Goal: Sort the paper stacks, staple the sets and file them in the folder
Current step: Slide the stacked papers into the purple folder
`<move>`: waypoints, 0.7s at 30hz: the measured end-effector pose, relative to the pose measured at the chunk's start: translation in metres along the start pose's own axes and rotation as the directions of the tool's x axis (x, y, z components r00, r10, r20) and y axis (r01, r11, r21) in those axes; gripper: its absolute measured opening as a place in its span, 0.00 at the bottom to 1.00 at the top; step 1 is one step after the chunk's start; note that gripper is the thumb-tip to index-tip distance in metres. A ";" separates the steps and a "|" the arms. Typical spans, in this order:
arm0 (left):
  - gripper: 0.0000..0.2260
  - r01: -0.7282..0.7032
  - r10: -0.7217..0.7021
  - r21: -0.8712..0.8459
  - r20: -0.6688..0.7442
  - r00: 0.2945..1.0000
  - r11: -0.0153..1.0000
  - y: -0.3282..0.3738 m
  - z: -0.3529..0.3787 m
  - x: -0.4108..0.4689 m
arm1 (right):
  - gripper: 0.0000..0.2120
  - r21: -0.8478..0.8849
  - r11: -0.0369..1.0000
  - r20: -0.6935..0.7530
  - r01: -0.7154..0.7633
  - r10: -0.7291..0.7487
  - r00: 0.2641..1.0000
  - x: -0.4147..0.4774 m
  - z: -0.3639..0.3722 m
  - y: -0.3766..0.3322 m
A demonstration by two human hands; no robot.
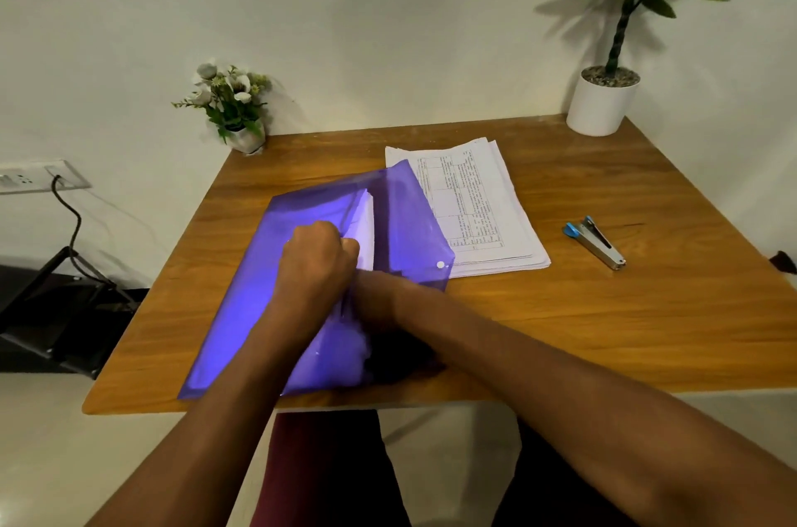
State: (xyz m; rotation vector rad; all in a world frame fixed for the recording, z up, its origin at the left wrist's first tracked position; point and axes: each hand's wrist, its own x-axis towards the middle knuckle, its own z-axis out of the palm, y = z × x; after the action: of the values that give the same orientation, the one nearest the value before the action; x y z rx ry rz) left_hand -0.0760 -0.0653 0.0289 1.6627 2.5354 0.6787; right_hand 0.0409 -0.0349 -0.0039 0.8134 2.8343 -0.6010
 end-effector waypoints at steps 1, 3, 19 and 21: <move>0.12 0.008 -0.008 0.003 0.003 1.000 1.000 0.001 0.003 -0.001 | 0.13 -0.033 0.998 -0.093 0.061 -0.064 0.994 -0.005 -0.008 0.017; 0.12 0.013 -0.013 -0.008 0.008 1.000 1.000 0.000 0.011 -0.006 | 0.13 -0.146 0.976 -0.379 0.160 -0.205 0.902 -0.022 -0.015 0.054; 0.18 0.039 -0.048 0.106 0.089 0.995 0.994 -0.014 0.038 -0.050 | 0.38 0.040 0.967 -0.471 -0.250 0.239 0.849 -0.058 -0.001 0.124; 0.17 0.015 -0.024 0.091 0.102 0.994 0.996 -0.012 0.037 -0.051 | 0.41 0.048 0.962 -0.453 -0.269 0.262 0.852 -0.053 -0.005 0.112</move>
State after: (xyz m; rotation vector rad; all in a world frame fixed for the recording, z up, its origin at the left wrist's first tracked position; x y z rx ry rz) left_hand -0.0547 -0.1021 -0.0194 1.6510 2.5415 0.4697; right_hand 0.1458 0.0285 -0.0248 1.4899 3.0272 -0.3820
